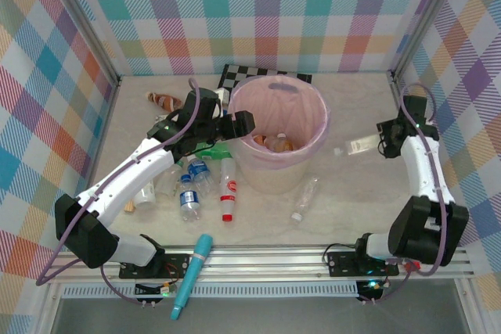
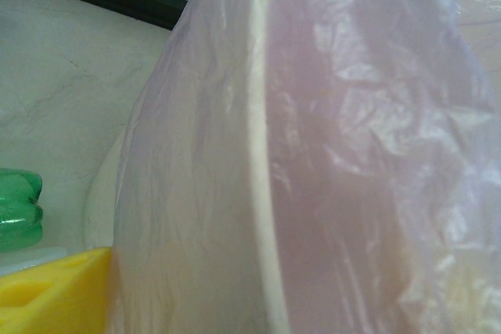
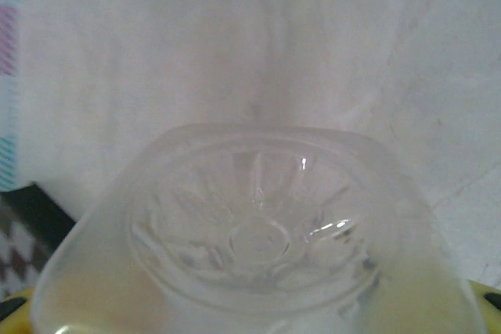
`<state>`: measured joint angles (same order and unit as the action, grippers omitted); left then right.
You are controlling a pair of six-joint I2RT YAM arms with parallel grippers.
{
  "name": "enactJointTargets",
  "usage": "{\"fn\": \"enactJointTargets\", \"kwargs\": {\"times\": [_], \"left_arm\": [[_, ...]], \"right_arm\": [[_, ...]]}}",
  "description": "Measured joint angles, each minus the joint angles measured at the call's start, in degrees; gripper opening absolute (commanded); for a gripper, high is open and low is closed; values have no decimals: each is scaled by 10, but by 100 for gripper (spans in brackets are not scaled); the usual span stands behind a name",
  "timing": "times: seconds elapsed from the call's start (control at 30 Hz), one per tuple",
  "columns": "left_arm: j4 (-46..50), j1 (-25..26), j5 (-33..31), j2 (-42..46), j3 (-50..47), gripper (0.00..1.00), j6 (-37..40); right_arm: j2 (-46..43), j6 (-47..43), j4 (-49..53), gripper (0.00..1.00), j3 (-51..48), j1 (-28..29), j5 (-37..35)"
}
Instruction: Put the plastic bottles in the bin
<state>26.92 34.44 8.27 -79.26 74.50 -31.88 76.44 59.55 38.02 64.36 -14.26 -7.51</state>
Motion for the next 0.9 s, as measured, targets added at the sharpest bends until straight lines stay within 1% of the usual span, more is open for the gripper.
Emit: {"fn": "enactJointTargets", "kwargs": {"times": [0.17,0.3,0.43,0.6,0.67,0.73,0.9], "left_arm": [[0,0,0,0,0,84,0],[0,0,0,0,0,84,0],[0,0,0,0,0,84,0],[0,0,0,0,0,84,0],[0,0,0,0,0,83,0],[0,0,1,0,0,83,0],[0,0,1,0,0,83,0]], "right_arm": [[-49,-48,23,52,75,0,-38],[-66,-80,33,51,133,0,-45],[-68,-103,32,51,190,0,-29],[-57,-118,30,51,266,7,18],[-47,-127,28,51,299,21,33],[-31,-141,28,51,330,47,44],[20,-188,32,52,409,146,77]]}}
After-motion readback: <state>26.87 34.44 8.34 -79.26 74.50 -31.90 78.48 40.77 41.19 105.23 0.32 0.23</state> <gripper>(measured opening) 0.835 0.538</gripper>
